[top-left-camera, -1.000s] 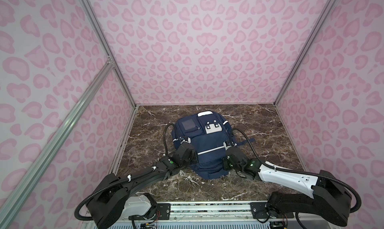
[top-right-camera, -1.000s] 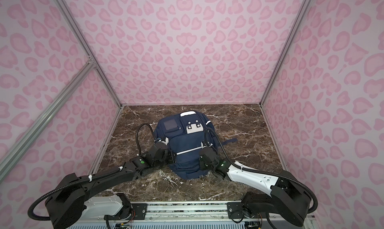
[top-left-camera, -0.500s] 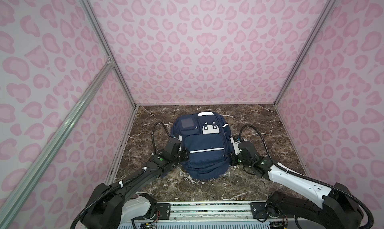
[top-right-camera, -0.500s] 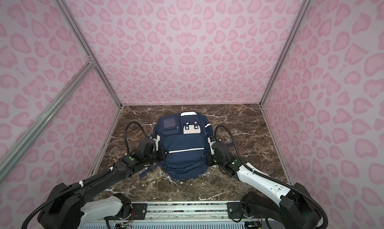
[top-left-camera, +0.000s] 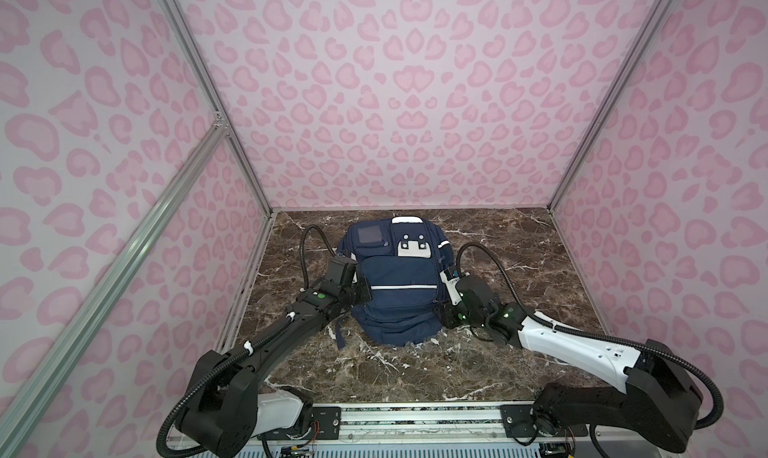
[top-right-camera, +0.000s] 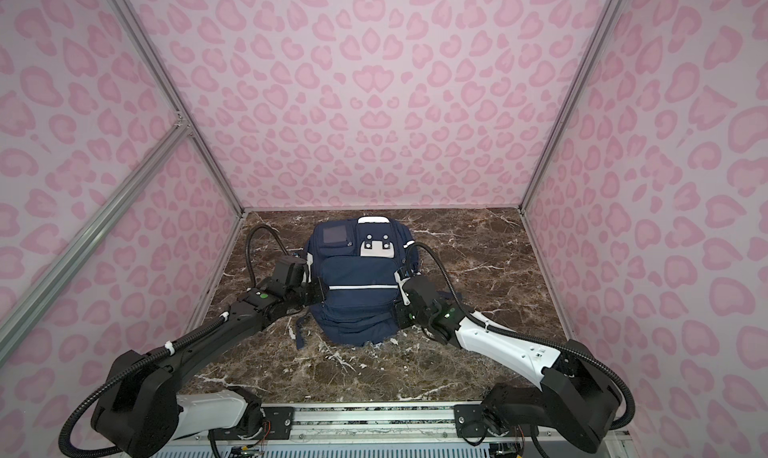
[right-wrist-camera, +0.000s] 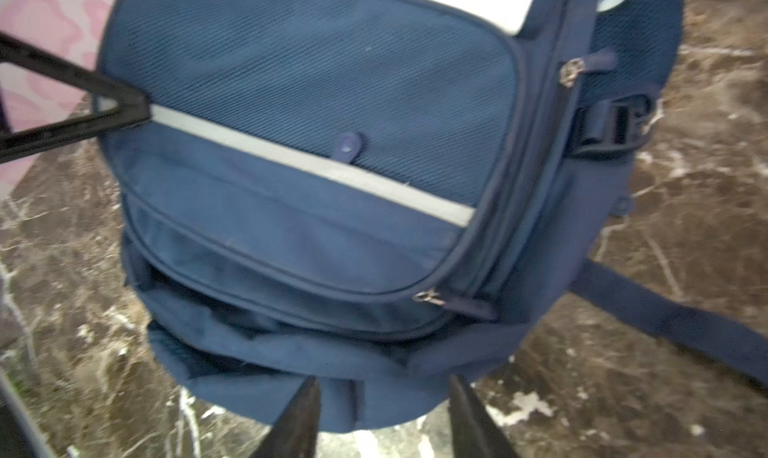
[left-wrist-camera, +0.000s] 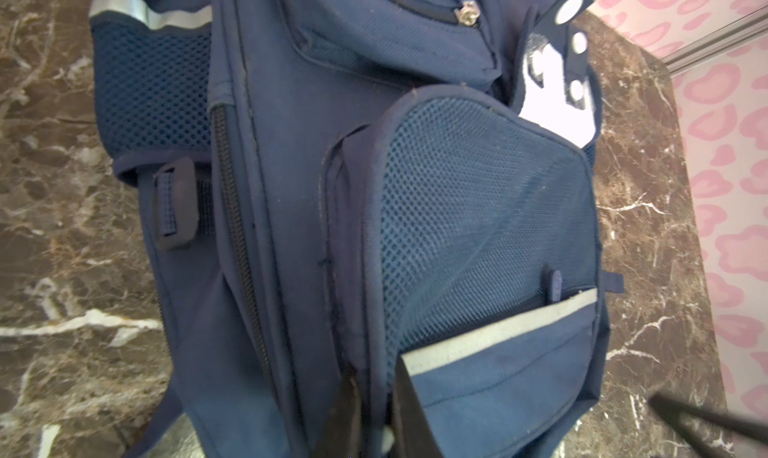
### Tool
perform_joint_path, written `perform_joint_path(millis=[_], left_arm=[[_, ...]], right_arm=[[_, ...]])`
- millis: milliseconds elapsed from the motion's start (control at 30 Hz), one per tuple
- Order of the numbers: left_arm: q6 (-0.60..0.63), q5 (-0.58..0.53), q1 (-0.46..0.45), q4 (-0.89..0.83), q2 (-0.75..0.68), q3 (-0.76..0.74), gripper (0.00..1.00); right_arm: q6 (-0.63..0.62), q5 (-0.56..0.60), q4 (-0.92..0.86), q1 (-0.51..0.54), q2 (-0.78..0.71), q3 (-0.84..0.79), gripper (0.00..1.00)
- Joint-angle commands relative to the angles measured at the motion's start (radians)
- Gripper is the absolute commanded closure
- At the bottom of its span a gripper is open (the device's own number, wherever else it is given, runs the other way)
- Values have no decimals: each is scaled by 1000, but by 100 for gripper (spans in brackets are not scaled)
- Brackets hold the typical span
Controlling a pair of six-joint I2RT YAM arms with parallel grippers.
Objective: Pack the student bag
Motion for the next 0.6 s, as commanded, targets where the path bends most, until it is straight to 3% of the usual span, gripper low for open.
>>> perform_joint_path(millis=[0, 200, 367, 567], left_arm=[[2, -47, 5, 58, -26, -20, 87], [-17, -20, 6, 76, -50, -47, 83], [-20, -14, 6, 69, -76, -60, 75], [-26, -22, 6, 74, -103, -95, 74]], right_arm=[[-116, -77, -4, -60, 46, 18, 45], [-254, -136, 46, -87, 165, 75, 49], [-328, -131, 18, -82, 287, 151, 51], [-359, -96, -8, -75, 355, 148, 54]])
